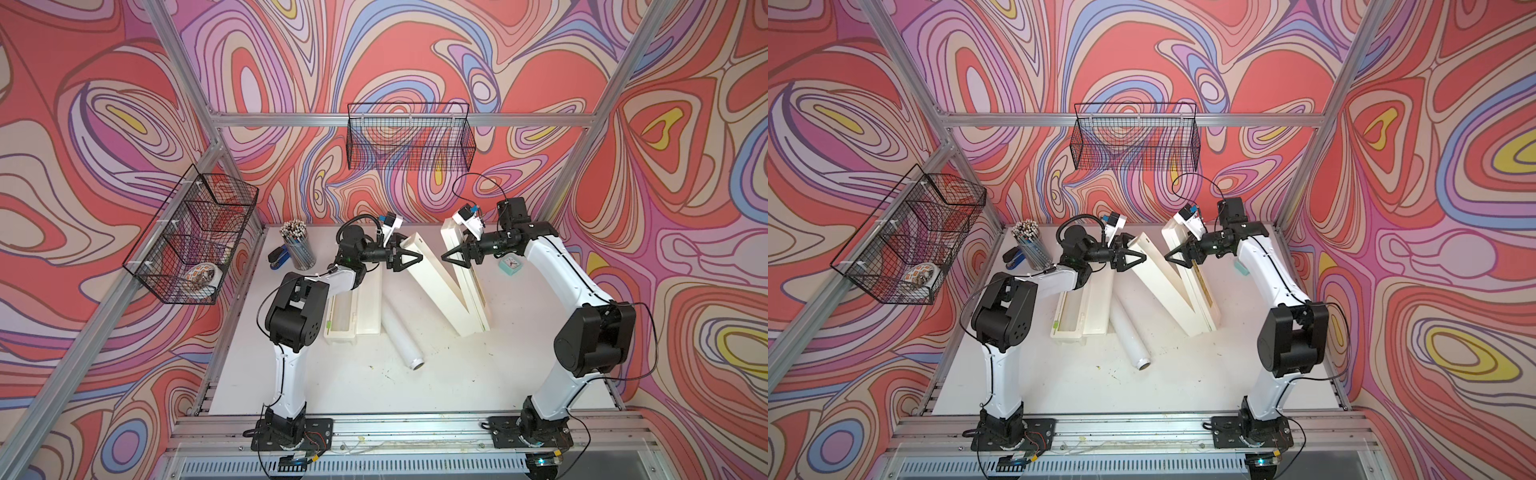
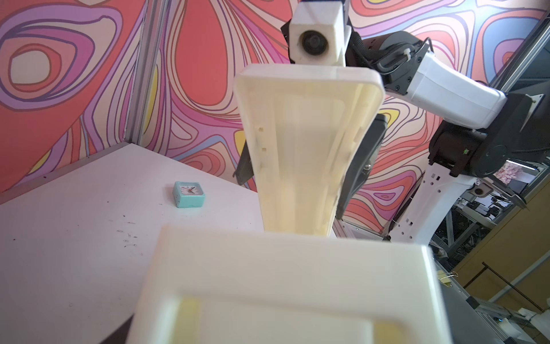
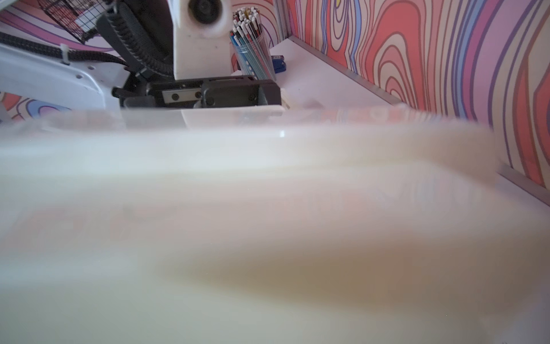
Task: Put plastic wrap rolls into dispensers
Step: Open the lid of the plastic wrap cutting box, then place the plastic wrap cutting box at the center of the board.
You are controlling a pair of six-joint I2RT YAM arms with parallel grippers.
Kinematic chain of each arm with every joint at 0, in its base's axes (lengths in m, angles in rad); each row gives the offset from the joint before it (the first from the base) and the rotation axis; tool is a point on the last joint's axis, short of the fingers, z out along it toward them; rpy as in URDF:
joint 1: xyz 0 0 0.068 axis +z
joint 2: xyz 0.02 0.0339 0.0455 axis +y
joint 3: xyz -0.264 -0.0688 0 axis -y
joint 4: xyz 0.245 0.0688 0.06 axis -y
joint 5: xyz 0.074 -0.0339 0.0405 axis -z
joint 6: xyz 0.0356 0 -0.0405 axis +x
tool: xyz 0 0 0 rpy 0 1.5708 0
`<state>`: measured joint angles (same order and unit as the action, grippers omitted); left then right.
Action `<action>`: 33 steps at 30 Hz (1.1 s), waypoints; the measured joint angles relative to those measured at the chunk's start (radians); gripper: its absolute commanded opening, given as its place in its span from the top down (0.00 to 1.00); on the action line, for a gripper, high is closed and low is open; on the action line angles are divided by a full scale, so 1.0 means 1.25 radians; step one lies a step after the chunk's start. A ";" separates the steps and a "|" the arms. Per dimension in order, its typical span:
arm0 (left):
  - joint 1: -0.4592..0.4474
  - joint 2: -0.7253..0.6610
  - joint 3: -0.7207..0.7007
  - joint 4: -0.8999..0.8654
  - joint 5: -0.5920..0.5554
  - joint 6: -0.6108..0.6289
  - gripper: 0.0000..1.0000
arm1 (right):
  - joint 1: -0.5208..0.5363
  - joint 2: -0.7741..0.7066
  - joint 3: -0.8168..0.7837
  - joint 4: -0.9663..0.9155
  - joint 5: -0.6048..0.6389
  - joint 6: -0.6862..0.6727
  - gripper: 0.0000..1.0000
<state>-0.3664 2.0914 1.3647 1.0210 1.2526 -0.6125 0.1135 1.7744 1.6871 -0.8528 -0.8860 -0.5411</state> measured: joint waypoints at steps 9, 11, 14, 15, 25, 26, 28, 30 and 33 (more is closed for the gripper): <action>0.009 -0.048 -0.035 -0.103 -0.094 0.150 1.00 | -0.036 0.023 0.054 -0.072 0.244 0.090 0.75; 0.013 -0.060 -0.044 -0.113 -0.129 0.181 1.00 | -0.053 0.033 0.057 -0.087 0.302 0.119 0.74; 0.015 -0.079 -0.062 -0.120 -0.187 0.220 1.00 | -0.066 0.053 0.059 -0.104 0.378 0.163 0.72; 0.015 -0.087 -0.070 -0.123 -0.208 0.234 1.00 | -0.066 0.061 0.061 -0.112 0.399 0.178 0.72; -0.084 -0.224 -0.193 -0.211 -0.491 0.443 1.00 | -0.064 0.264 0.163 -0.174 0.618 0.378 0.70; -0.101 -0.238 -0.212 -0.211 -0.530 0.461 1.00 | -0.064 0.289 0.172 -0.178 0.637 0.398 0.70; -0.140 -0.266 -0.253 -0.210 -0.617 0.494 1.00 | -0.065 0.322 0.175 -0.177 0.668 0.433 0.72; -0.179 -0.290 -0.288 -0.203 -0.693 0.512 1.00 | -0.067 0.341 0.175 -0.170 0.697 0.468 0.71; -0.246 -0.317 -0.331 -0.185 -0.818 0.540 1.00 | -0.075 0.344 0.180 -0.167 0.722 0.512 0.69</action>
<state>-0.6743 1.6951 0.9508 0.7895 0.2306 0.0620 0.0200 2.2044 1.9125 -1.0615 0.0166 0.0990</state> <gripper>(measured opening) 0.886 0.862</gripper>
